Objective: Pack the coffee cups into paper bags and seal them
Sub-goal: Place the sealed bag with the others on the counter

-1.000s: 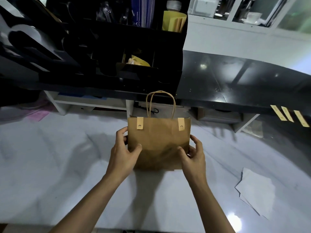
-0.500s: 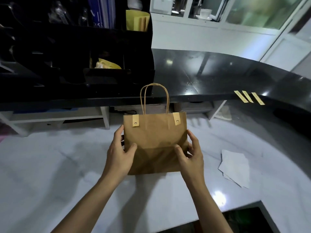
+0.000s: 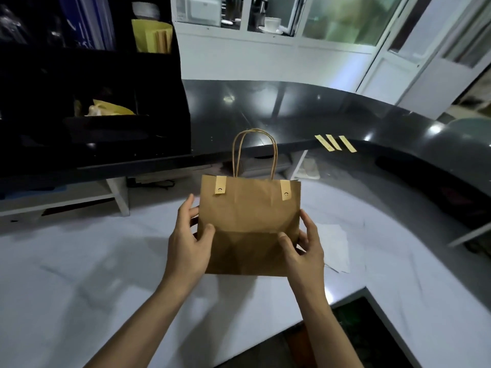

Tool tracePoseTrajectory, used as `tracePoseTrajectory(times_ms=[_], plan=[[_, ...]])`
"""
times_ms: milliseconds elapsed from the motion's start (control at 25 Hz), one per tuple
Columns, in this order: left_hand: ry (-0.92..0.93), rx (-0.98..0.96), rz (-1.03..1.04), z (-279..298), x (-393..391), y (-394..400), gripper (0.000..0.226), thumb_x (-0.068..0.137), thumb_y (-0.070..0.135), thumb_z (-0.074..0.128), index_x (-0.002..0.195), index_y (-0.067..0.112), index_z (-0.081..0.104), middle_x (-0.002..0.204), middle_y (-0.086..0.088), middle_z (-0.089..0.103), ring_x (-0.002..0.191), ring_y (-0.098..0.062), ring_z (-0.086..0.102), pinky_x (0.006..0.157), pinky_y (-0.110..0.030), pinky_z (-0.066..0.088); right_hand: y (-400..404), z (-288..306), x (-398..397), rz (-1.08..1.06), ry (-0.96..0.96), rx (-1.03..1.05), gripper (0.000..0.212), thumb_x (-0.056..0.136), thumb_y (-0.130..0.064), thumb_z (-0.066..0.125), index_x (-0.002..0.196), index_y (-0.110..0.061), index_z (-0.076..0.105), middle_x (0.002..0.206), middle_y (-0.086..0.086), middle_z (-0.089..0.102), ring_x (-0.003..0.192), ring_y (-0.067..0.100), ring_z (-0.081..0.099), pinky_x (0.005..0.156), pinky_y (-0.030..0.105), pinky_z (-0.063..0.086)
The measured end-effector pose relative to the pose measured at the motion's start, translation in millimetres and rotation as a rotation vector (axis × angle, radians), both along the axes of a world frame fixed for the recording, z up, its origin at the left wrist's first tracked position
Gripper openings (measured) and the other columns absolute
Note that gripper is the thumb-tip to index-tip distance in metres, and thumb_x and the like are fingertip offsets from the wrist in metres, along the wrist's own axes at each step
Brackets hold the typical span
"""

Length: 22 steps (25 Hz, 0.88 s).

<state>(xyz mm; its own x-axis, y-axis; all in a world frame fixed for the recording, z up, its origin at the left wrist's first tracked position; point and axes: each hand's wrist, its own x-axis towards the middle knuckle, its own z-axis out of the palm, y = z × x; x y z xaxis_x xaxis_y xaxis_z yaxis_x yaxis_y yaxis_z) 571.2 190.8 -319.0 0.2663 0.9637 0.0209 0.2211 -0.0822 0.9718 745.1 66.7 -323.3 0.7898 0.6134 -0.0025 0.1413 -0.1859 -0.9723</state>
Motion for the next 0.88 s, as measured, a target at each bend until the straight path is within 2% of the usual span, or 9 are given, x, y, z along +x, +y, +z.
tracePoseTrajectory(times_ms=[80, 160, 320, 400, 480, 560, 640, 760, 880], plan=[[-0.023, 0.015, -0.015, 6.1, 10.6, -9.9, 0.060, 0.098, 0.017, 0.061, 0.146, 0.043, 0.037, 0.123, 0.033, 0.050, 0.107, 0.029, 0.043, 0.092, -0.023, 0.049, -14.5, 6.3, 9.1, -0.025, 0.011, 0.023, 0.060, 0.094, -0.029, 0.071, 0.137, -0.062, 0.044, 0.113, -0.018, 0.069, 0.102, -0.011, 0.061, 0.081, 0.022, 0.049], [-0.022, 0.037, -0.052, 13.1, 22.8, -23.5, 0.056, 0.099, 0.015, 0.060, 0.143, 0.043, 0.041, 0.122, 0.039, 0.047, 0.109, 0.028, 0.044, 0.094, -0.024, 0.048, -30.8, 13.0, 19.5, -0.050, 0.022, 0.043, 0.059, 0.094, -0.031, 0.071, 0.136, -0.063, 0.045, 0.111, -0.023, 0.067, 0.101, -0.014, 0.060, 0.079, 0.019, 0.049], [-0.020, 0.066, -0.125, 23.9, 57.1, -61.2, 0.057, 0.100, 0.016, 0.058, 0.150, 0.035, 0.039, 0.138, 0.025, 0.047, 0.121, 0.008, 0.047, 0.102, -0.028, 0.045, -77.2, 25.9, 43.4, -0.099, 0.067, 0.075, 0.058, 0.094, -0.036, 0.071, 0.132, -0.069, 0.043, 0.111, -0.033, 0.062, 0.100, -0.016, 0.061, 0.072, 0.011, 0.049], [-0.016, 0.071, -0.156, 29.0, 74.2, -82.0, 0.057, 0.100, 0.017, 0.058, 0.151, 0.035, 0.039, 0.142, 0.020, 0.046, 0.127, 0.000, 0.044, 0.104, -0.030, 0.044, -102.7, 30.5, 54.9, -0.115, 0.092, 0.084, 0.057, 0.093, -0.040, 0.071, 0.131, -0.071, 0.042, 0.111, -0.036, 0.062, 0.103, -0.009, 0.063, 0.075, 0.014, 0.050], [-0.014, 0.084, -0.196, 33.0, 93.9, -105.7, 0.056, 0.100, 0.019, 0.059, 0.150, 0.035, 0.039, 0.143, 0.018, 0.046, 0.127, -0.002, 0.043, 0.101, -0.028, 0.042, -133.5, 32.9, 68.2, -0.149, 0.109, 0.097, 0.057, 0.093, -0.040, 0.072, 0.132, -0.070, 0.043, 0.105, -0.043, 0.062, 0.103, -0.010, 0.063, 0.073, 0.014, 0.053], [-0.013, 0.092, -0.241, 35.3, 113.2, -132.3, 0.055, 0.100, 0.020, 0.059, 0.149, 0.036, 0.040, 0.142, 0.019, 0.046, 0.125, -0.001, 0.043, 0.099, -0.025, 0.041, -166.2, 34.2, 81.1, -0.187, 0.109, 0.102, 0.057, 0.094, -0.039, 0.071, 0.134, -0.067, 0.043, 0.102, -0.050, 0.058, 0.102, -0.019, 0.058, 0.064, 0.008, 0.052], [-0.020, 0.094, -0.296, 36.8, 133.8, -161.9, 0.053, 0.100, 0.021, 0.059, 0.148, 0.036, 0.041, 0.142, 0.020, 0.046, 0.124, -0.001, 0.044, 0.099, -0.026, 0.042, -202.3, 35.3, 93.7, -0.243, 0.102, 0.104, 0.056, 0.094, -0.038, 0.070, 0.136, -0.065, 0.043, 0.102, -0.049, 0.058, 0.100, -0.023, 0.056, 0.063, 0.006, 0.049], [-0.052, 0.088, -0.383, 37.1, 161.5, -202.3, 0.052, 0.100, 0.020, 0.059, 0.146, 0.038, 0.044, 0.138, 0.022, 0.049, 0.118, 0.006, 0.048, 0.099, -0.025, 0.045, -251.9, 36.0, 109.4, -0.329, 0.089, 0.109, 0.056, 0.095, -0.035, 0.070, 0.135, -0.065, 0.045, 0.107, -0.036, 0.065, 0.102, -0.018, 0.058, 0.068, 0.008, 0.050], [-0.065, 0.079, -0.483, 36.0, 191.7, -244.9, 0.051, 0.100, 0.018, 0.059, 0.145, 0.039, 0.045, 0.136, 0.024, 0.050, 0.117, 0.011, 0.048, 0.098, -0.025, 0.046, -305.0, 36.1, 123.4, -0.428, 0.089, 0.117, 0.055, 0.095, -0.032, 0.071, 0.132, -0.065, 0.047, 0.110, -0.028, 0.067, 0.104, -0.015, 0.059, 0.066, 0.001, 0.049]])
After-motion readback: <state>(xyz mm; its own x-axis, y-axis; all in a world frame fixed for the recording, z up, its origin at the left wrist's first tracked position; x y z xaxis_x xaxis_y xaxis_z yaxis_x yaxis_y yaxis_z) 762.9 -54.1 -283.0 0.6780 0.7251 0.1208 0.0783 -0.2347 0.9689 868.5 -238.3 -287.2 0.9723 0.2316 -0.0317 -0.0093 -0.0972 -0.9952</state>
